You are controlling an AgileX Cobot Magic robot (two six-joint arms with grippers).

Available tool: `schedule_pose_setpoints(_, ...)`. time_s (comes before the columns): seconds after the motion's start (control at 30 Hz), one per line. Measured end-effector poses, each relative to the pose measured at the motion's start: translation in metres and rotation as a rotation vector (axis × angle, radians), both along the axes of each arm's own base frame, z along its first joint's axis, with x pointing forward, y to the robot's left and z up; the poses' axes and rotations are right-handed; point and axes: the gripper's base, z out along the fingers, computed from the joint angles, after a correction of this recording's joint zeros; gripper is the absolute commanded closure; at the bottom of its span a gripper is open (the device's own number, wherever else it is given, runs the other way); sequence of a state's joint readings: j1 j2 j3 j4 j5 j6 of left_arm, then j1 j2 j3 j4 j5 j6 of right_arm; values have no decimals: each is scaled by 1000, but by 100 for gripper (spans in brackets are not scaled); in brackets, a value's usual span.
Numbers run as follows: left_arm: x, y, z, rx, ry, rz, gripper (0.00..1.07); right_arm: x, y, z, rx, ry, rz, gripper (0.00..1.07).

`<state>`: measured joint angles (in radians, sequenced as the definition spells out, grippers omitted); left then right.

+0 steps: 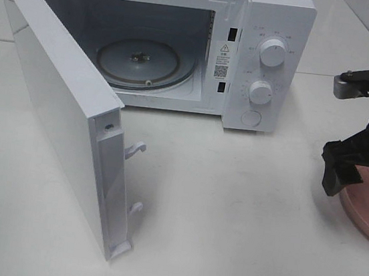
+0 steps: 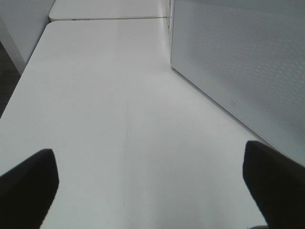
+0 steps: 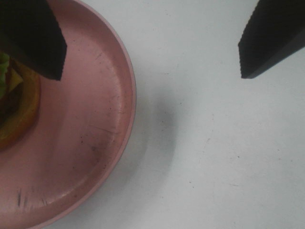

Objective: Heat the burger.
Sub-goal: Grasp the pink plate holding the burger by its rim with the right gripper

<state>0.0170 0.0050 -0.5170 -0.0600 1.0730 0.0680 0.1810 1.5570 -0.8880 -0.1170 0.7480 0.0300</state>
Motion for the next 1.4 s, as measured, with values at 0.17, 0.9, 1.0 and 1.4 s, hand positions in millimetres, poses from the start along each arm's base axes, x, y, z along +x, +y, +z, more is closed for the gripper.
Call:
schedule_pose_setpoints(0.17, 0, 0, 0, 0, 0, 0, 9, 6, 1, -17, -9, 40, 1, 13)
schedule_pose_setpoints(0.9, 0, 0, 0, 0, 0, 0, 9, 30, -12, -68, 0, 46, -65, 17)
schedule_pose_setpoints(1.0, 0, 0, 0, 0, 0, 0, 9, 31, -11, -70, 1, 43, -67, 17)
schedule_pose_setpoints(1.4, 0, 0, 0, 0, 0, 0, 9, 34, -12, -85, -13, 55, -56, 26)
